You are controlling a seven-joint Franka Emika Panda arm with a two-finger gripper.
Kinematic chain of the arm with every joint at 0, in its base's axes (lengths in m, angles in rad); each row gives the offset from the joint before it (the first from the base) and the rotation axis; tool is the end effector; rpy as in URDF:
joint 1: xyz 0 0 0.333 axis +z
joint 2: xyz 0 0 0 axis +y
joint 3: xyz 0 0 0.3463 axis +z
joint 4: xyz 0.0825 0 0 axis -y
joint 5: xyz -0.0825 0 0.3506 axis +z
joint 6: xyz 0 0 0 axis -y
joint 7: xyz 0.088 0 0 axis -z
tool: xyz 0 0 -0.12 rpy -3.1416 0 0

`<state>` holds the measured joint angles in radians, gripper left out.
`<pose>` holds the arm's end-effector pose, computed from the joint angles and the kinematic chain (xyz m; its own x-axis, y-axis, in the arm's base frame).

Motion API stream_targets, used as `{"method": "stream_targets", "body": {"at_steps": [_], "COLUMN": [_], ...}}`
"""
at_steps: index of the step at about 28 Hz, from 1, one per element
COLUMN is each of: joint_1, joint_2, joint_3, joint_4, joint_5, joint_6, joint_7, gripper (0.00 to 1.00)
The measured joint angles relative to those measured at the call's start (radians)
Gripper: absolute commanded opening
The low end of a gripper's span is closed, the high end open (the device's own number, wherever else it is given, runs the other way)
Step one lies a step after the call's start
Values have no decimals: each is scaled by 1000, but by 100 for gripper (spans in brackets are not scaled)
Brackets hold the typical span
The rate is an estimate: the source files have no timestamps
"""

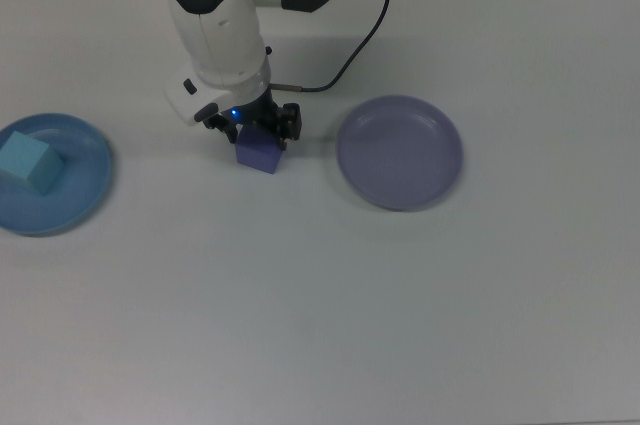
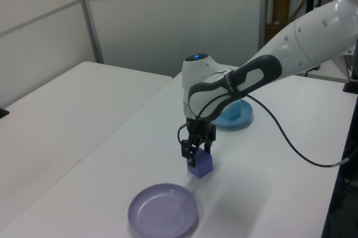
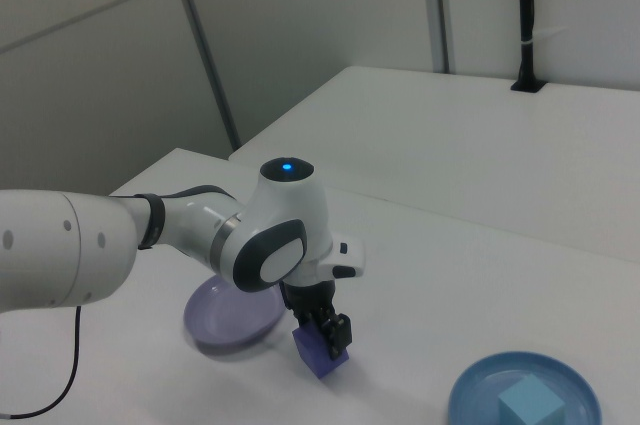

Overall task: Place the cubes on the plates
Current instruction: 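Carry the purple cube onto the lavender plate and lower it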

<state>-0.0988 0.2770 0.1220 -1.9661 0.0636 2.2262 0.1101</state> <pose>0.5856 0.0123 0.3695 0.9913 -0.1290 -0.0262 -0.1307 -0.9881 -0.0806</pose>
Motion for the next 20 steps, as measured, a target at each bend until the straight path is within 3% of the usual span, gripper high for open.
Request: {"method": "stream_targets", "body": {"at_steps": [3, 12, 20], "joint_1": [0, 21, 112], "joint_2": [8, -18, -55], "joint_3": [0, 22, 110], "joint_4": [0, 23, 85], "joint_5": [0, -5, -69], "joint_6": [5, 2, -52], "joint_7": [0, -33, -37], "gripper": [6, 6, 11]}}
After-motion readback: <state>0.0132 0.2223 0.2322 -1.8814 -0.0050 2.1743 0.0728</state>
